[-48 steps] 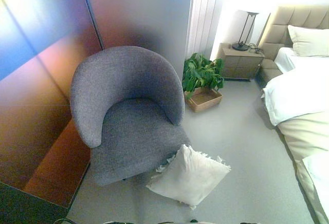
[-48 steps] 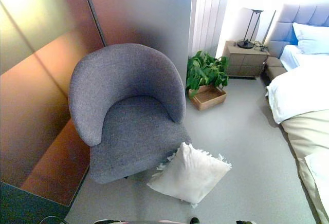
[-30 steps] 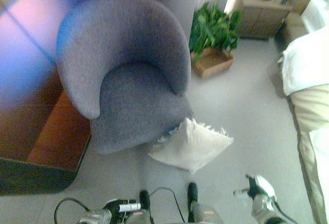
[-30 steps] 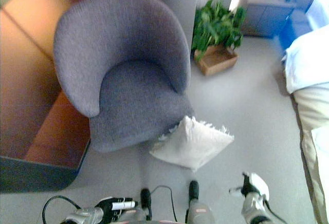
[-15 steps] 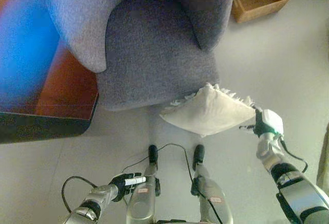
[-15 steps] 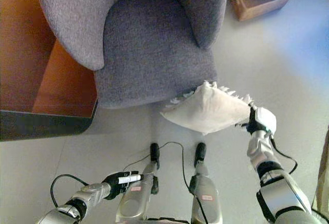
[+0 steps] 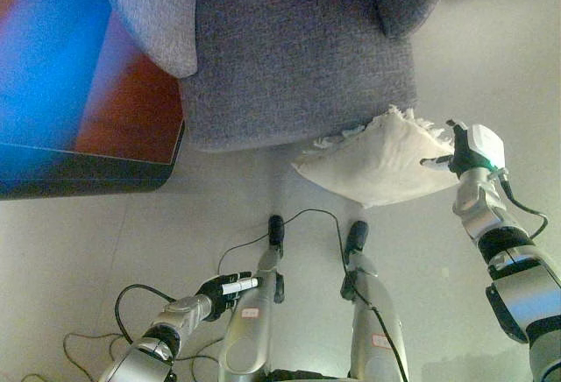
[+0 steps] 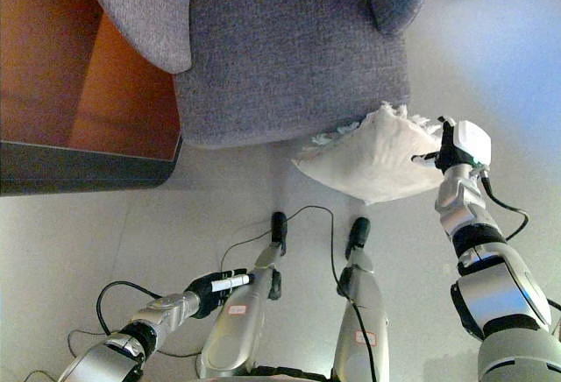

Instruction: Pick up the pillow and put it on the sofa.

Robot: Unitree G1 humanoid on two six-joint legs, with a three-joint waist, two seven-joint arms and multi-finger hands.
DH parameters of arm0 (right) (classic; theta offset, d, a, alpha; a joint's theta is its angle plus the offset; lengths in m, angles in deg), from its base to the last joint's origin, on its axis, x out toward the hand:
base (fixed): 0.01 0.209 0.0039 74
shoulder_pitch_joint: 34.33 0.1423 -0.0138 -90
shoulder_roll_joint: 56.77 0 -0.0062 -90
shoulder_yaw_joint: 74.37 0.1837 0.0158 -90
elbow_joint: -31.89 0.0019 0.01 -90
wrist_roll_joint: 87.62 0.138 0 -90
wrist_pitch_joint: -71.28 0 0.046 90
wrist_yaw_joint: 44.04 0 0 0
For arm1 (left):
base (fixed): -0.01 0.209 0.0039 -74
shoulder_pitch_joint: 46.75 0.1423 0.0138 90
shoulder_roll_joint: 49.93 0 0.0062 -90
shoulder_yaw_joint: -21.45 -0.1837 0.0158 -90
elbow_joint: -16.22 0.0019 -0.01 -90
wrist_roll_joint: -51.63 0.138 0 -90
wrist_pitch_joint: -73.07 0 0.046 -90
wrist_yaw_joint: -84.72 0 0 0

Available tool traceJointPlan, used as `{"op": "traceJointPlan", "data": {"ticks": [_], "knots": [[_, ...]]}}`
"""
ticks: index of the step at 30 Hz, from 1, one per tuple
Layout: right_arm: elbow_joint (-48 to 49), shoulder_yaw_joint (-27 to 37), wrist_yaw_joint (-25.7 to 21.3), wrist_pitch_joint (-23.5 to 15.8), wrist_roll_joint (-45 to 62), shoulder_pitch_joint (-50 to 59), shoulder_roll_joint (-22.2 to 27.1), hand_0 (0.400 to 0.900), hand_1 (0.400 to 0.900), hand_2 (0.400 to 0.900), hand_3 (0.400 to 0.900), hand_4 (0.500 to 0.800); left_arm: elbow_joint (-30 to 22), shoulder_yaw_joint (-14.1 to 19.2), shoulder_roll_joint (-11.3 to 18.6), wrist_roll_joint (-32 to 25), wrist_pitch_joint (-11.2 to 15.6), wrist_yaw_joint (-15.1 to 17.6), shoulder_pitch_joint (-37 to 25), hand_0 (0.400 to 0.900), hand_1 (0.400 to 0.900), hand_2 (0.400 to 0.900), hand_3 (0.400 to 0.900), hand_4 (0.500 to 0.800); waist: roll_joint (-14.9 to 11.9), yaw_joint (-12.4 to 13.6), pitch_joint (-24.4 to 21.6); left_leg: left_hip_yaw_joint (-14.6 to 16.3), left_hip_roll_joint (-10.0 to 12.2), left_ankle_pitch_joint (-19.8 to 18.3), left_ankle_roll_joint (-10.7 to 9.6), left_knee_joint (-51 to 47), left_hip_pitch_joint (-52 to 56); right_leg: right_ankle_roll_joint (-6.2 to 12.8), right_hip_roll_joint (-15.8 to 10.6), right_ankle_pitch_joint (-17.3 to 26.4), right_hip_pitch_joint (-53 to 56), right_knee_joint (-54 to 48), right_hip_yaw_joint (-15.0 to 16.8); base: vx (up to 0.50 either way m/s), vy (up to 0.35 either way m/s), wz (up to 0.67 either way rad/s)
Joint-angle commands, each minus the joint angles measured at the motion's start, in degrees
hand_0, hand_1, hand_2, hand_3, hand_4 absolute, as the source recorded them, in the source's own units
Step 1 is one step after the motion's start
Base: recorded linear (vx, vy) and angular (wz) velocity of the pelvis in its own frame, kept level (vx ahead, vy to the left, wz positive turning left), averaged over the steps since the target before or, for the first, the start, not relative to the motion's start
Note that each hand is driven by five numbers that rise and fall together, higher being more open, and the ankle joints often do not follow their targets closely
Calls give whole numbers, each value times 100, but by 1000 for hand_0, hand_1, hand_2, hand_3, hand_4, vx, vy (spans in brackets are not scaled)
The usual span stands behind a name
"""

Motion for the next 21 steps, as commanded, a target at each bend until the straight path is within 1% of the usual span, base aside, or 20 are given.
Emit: {"op": "traceJointPlan", "data": {"ticks": [1, 4, 7, 10, 13, 14, 17, 21], "knots": [[259, -344, -73, 43, 36, 692, 782, 900, 900, 900, 900, 800, 276, -161, -97, -202, -176, 13, 211, 900, 900, 900, 900, 800, 188, 49, 157, 5, -290, -301, 131, 602, -687, 55, 220, -681, -358, 826, -99, -31, 76, 5], [335, -479, -8, 75, 33, 909, 831, 900, 900, 900, 900, 800, 246, -198, -105, -247, -136, -16, 237, 900, 900, 900, 900, 800, 262, 76, 167, -10, -301, -266, 136, 682, -916, 36, 224, -719, -603, 989, -42, -35, 57, 4], [584, -636, 221, 181, 151, 1210, 951, 900, 900, 900, 900, 800, 162, -231, -93, -295, -84, -38, 299, 900, 900, 900, 900, 800, 332, 110, 167, -48, -302, -253, 130, 818, -1186, 13, 220, -787, -896, 1188, 21, -30, 53, 7], [645, -719, 355, 189, 154, 1392, 967, 900, 900, 900, 900, 800, 101, -256, -101, -334, -53, -71, 328, 900, 900, 900, 900, 800, 377, 150, 167, -52, -275, -241, 122, 885, -1375, 5, 198, -823, -1097, 1290, 27, -18, 50, 1], [663, -817, 450, 182, 69, 1550, 977, 900, 900, 900, 900, 800, 86, -271, -106, -403, -30, -79, 351, 900, 900, 900, 900, 800, 391, 192, 167, -76, -274, -230, 119, 946, -1510, -8, 191, -851, -1224, 1364, 30, 24, 34, 0], [665, -875, 478, 177, 21, 1588, 981, 900, 900, 900, 900, 800, 89, -281, -108, -431, -29, -84, 374, 900, 900, 900, 900, 800, 369, 178, 167, -98, -309, -367, 90, 992, -1466, 48, 155, -1027, -1210, 1473, 91, 81, 20, 4], [690, -1043, 613, 240, -64, 1823, 999, 900, 900, 900, 900, 800, 70, -292, -82, -502, -15, -97, 368, 900, 900, 900, 900, 800, 387, 223, 167, -125, -299, -373, 85, 1135, -1682, 43, 113, -1063, -1416, 1639, 102, 24, 24, 6], [799, -1248, 803, 460, -180, 2094, 1037, 900, 900, 900, 900, 800, 66, -269, -30, -542, 7, -159, 391, 900, 900, 900, 900, 800, 392, 271, 167, -149, -275, -399, 84, 1342, -1961, 24, 64, -1114, -1681, 1858, 117, -3, 6, 7]]}}
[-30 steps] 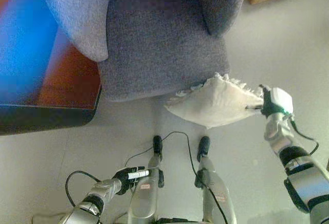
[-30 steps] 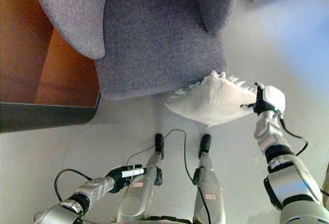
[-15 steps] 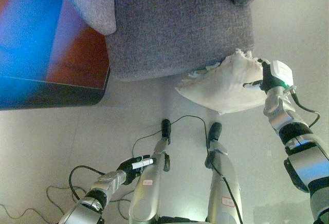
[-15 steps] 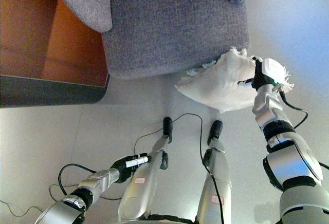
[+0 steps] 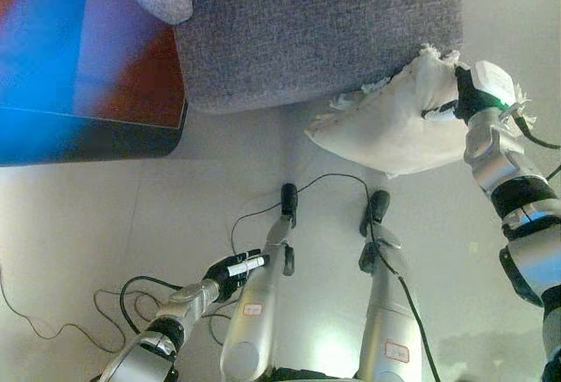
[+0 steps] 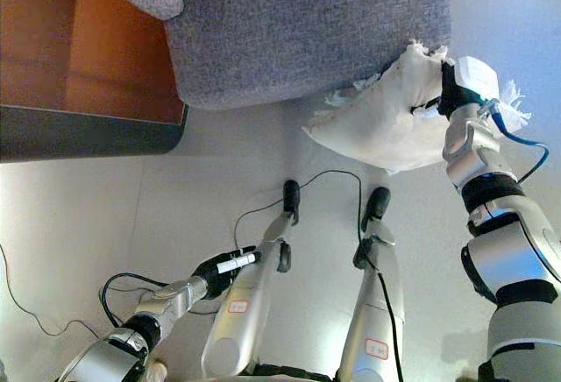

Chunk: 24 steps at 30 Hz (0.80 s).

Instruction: Pick up the pillow and put it on the sofa.

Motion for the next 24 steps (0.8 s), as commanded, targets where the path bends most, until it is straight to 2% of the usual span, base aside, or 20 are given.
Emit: {"op": "traceJointPlan", "data": {"ticks": [1, 3, 5, 6, 7, 8, 18, 24], "knots": [[593, -416, 67, 73, -269, 654, 581, 900, 900, 900, 900, 800, 414, -298, 16, 126, -290, 31, 522, 900, 900, 900, 900, 800, 176, 133, 116, -61, -171, -440, 131, 635, -511, 197, 281, -876, -79, 748, -19, 0, -8, 5], [620, -493, 156, 250, -157, 772, 581, 900, 900, 900, 900, 800, 400, -292, 47, 116, -289, 34, 526, 900, 900, 900, 900, 800, 164, 160, 116, -93, -163, -455, 137, 732, -659, 182, 273, -891, -200, 821, -11, -2, -15, 5], [611, -531, 295, 249, 4, 857, 561, 900, 900, 900, 900, 800, 408, -264, 66, 153, -240, 20, 542, 900, 900, 900, 900, 800, 160, 187, 116, -120, -152, -475, 150, 824, -783, 167, 270, -921, -316, 929, 5, -7, -24, 5], [628, -562, 572, 177, 61, 913, 553, 900, 900, 900, 900, 800, 408, -247, 86, 162, -224, 20, 551, 900, 900, 900, 900, 800, 154, 206, 116, -140, -150, -491, 159, 878, -849, 155, 269, -944, -375, 992, 8, -7, -35, 5], [725, -570, 717, 213, 148, 928, 551, 680, 680, 680, 680, 668, 373, -238, 106, 156, -226, 25, 566, 900, 900, 900, 900, 800, 136, 213, 116, -164, -144, -499, 152, 920, -902, 150, 264, -942, -419, 1017, 10, -2, -38, 5], [761, -571, 822, 202, 272, 918, 551, 400, 400, 400, 400, 500, 350, -224, 124, 167, -242, 28, 582, 900, 900, 900, 900, 800, 125, 221, 116, -175, -141, -506, 154, 944, -914, 142, 269, -948, -429, 1039, 9, 6, -26, 3], [659, -342, 1002, -197, 726, 736, 663, 400, 400, 400, 400, 500, 257, -138, 237, 311, -99, -112, 812, 900, 900, 900, 900, 800, 37, 289, 116, -198, -121, -501, 134, 856, -700, 153, 288, -902, -160, 894, -137, 10, -4, -3], [627, -208, 1229, -428, 820, 606, 743, 400, 400, 400, 400, 500, 155, -88, 331, 378, -102, -211, 959, 900, 900, 900, 900, 800, -70, 299, 116, -114, -88, -413, 57, 378, -174, 206, 391, -710, 417, 209, -321, 22, -13, -7]]}}
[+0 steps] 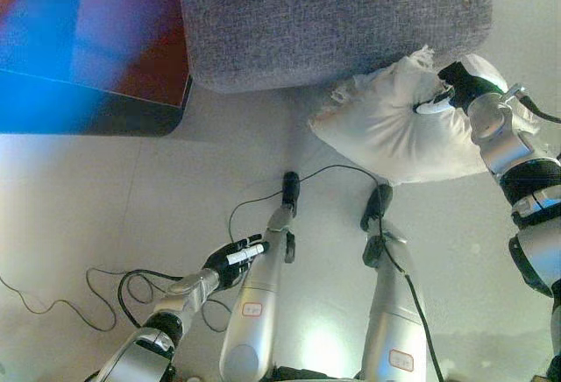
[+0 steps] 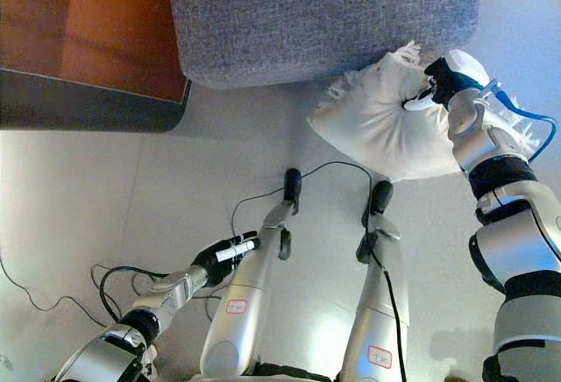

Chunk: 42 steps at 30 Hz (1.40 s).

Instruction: Pick up the pillow and put it on the sofa.

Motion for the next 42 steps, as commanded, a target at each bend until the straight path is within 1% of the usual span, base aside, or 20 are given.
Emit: {"op": "traceJointPlan", "data": {"ticks": [1, 3, 7, 10, 12, 13, 16, 18, 19, 21, 23, 25, 26, 28, 31, 35, 38, 40, 42], "knots": [[407, 44, -35, -516, 206, 276, 538, 400, 400, 400, 400, 500, 433, -139, 249, 496, -277, -94, 1021, 900, 900, 900, 900, 800, -81, 77, 104, 119, -189, -261, 129, -351, 498, 296, 244, -676, 811, -127, -380, 0, -21, -6], [440, 89, 67, -566, 185, 138, 532, 400, 400, 400, 400, 500, 423, -101, 276, 566, -288, -108, 1063, 900, 900, 900, 900, 800, -175, 78, 104, 132, -205, -289, 113, -460, 767, 311, 265, -621, 1125, -355, -451, 2, -29, -6], [472, 115, 346, -786, 140, -68, 555, 400, 400, 400, 400, 500, 434, -56, 328, 680, -307, -154, 1096, 900, 900, 900, 900, 800, -344, 86, 104, 163, -219, -350, 104, -623, 1321, 346, 265, -516, 1723, -724, -560, 14, -25, -5], [571, 181, 640, -964, 123, -220, 642, 400, 400, 400, 400, 500, 420, -14, 380, 755, -424, -235, 1117, 900, 900, 900, 900, 800, -479, 79, 99, 206, -215, -388, 87, -772, 1891, 397, 265, -427, 2302, -1022, -619, 55, -13, -3], [651, 220, 878, -1083, 167, -364, 693, 400, 400, 400, 400, 500, 447, -1, 405, 829, -488, -298, 1171, 900, 900, 900, 900, 800, -563, 76, -35, 235, -196, -404, 75, -926, 2228, 439, 264, -356, 2656, -1268, -671, 42, -1, -1], [725, 242, 1006, -1135, 156, -445, 727, 400, 400, 400, 400, 500, 463, 10, 423, 887, -516, -321, 1184, 900, 900, 900, 900, 800, -595, 65, -112, 253, -187, -287, 106, -993, 2300, 402, 265, -179, 2781, -1442, -739, 35, 21, 3], [983, 259, 1335, -1297, 168, -663, 796, 400, 400, 400, 400, 500, 510, 49, 455, 984, -660, -366, 1250, 900, 900, 900, 900, 800, -723, 28, -339, 272, -145, -343, 95, -1152, 2746, 442, 274, -91, 3277, -1742, -756, 124, 7, 1], [1203, 330, 1669, -1365, 300, -834, 833, 400, 400, 400, 400, 500, 569, 104, 479, 1061, -792, -410, 1323, 900, 900, 900, 900, 800, -815, 4, -536, 316, -104, -390, 77, -1308, 3112, 492, 271, -39, 3676, -1960, -766, 191, 4, 0], [1232, 344, 1705, -1381, 316, -856, 835, 400, 400, 400, 400, 500, 572, 110, 486, 1066, -797, -419, 1333, 900, 900, 900, 900, 800, -824, 2, -550, 322, -100, -394, 75, -1327, 3153, 497, 271, -33, 3721, -1985, -767, 141, 8, 0], [1437, 430, 1988, -1434, 433, -1003, 873, 400, 400, 400, 400, 500, 608, 174, 516, 1109, -887, -463, 1391, 900, 900, 900, 900, 800, -891, -20, -706, 328, -92, -412, 60, -1488, 3441, 515, 288, 8, 4033, -2184, -766, 152, 13, 0], [1583, 513, 2317, -1500, 593, -1132, 891, 400, 400, 400, 400, 500, 664, 246, 508, 1181, -1004, -508, 1453, 900, 900, 900, 900, 800, -951, -37, -895, 330, -89, -419, 44, -1677, 3762, 544, 314, 55, 4376, -2402, -771, 215, 22, 1], [1702, 597, 2771, -1600, 818, -1209, 906, 400, 400, 400, 400, 500, 731, 315, 500, 1238, -1115, -540, 1527, 900, 900, 900, 900, 800, -1017, -54, -1105, 340, -82, -409, 38, -1836, 4009, 578, 311, 117, 4639, -2576, -809, 229, 24, 3], [1808, 633, 2980, -1558, 892, -1240, 909, 400, 400, 400, 400, 500, 761, 354, 494, 1283, -1178, -555, 1555, 900, 900, 900, 900, 800, -1043, -60, -1199, 358, -76, -405, 37, -1909, 4125, 587, 319, 136, 4742, -2636, -814, 203, 22, 5], [1926, 673, 3357, -1599, 1049, -1263, 924, 400, 400, 400, 400, 500, 808, 419, 482, 1395, -1290, -626, 1613, 900, 900, 900, 900, 800, -1083, -52, -1376, 343, -87, -382, 37, -2085, 4336, 614, 347, 183, 4930, -2767, -831, 182, 22, 6], [1983, 592, 3774, -1604, 1328, -1025, 941, 400, 400, 400, 400, 500, 893, 458, 460, 1466, -1467, -671, 1662, 900, 900, 900, 900, 800, -1156, -35, -1630, 328, -95, -403, 29, -2203, 4561, 644, 362, 260, 5193, -2996, -877, 150, 38, 6], [1947, 449, 4248, -1397, 1740, -510, 842, 400, 400, 400, 400, 500, 1054, 538, 396, 1542, -1639, -686, 1743, 900, 900, 900, 900, 800, -1249, 9, -1932, 336, -87, -466, 24, -2240, 4793, 648, 377, 284, 5458, -3136, -910, 136, 56, 4], [1900, 348, 4474, -1228, 2026, -198, 745, 400, 400, 400, 400, 500, 1158, 574, 358, 1606, -1753, -661, 1788, 900, 900, 900, 900, 800, -1314, 45, -2093, 330, -85, -499, 21, -2240, 4900, 641, 393, 272, 5602, -3177, -923, 138, 53, 7], [1752, 231, 4627, -1058, 2194, 106, 561, 400, 400, 400, 400, 500, 1258, 615, 307, 1700, -1848, -659, 1831, 900, 900, 900, 900, 800, -1352, 87, -2205, 327, -85, -534, 9, -2240, 5009, 639, 405, 287, 5764, -3262, -943, 139, 65, 5], [1648, 178, 4593, -898, 2411, 336, 384, 400, 400, 400, 400, 500, 1330, 624, 292, 1757, -1907, -672, 1835, 900, 900, 900, 900, 800, -1379, 131, -2259, 320, -88, -557, -1, -2240, 5068, 647, 410, 299, 5868, -3328, -953, 92, 60, 3]]}}
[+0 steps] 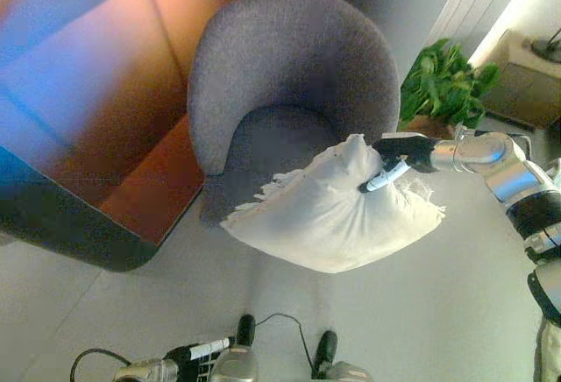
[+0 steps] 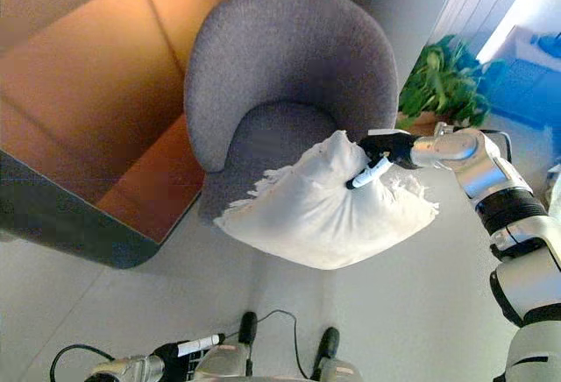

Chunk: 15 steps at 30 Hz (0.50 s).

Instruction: Pick up the pillow and put it on the sofa.

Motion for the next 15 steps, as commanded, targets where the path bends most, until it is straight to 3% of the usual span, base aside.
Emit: {"op": "traceJointPlan", "data": {"ticks": [1, 7, 11, 15], "knots": [[-165, -37, -80, 36, 1052, 1526, -136, 400, 400, 400, 400, 500, 548, -407, -75, 252, -279, -297, 217, 900, 900, 900, 900, 800, -295, 200, -661, 172, -205, -432, -60, -38, 164, 257, -13, -270, 389, 19, -365, 84, 76, 3], [-434, 180, -710, 714, 1307, 1830, -541, 400, 400, 400, 400, 500, 627, -423, -198, 189, -450, -205, 197, 900, 900, 900, 900, 800, -314, 287, -759, 123, -228, -478, -53, -38, 269, 264, -31, -296, 545, -2, -397, 72, 87, 6], [-754, 394, -1391, 1118, 1498, 1920, -533, 400, 400, 400, 400, 500, 617, -461, -239, -12, -609, -114, 221, 900, 900, 900, 900, 800, -310, 322, -775, 97, -231, -492, -39, -38, 328, 269, -39, -305, 620, -2, -382, 97, 82, 10], [-1149, 613, -1817, 1278, 1580, 2056, -465, 400, 400, 400, 400, 500, 676, -476, -261, -93, -738, -91, 232, 900, 900, 900, 900, 800, -306, 373, -751, 26, -242, -506, -31, -38, 372, 262, -29, -327, 684, -2, -379, 120, 72, 18]]}}
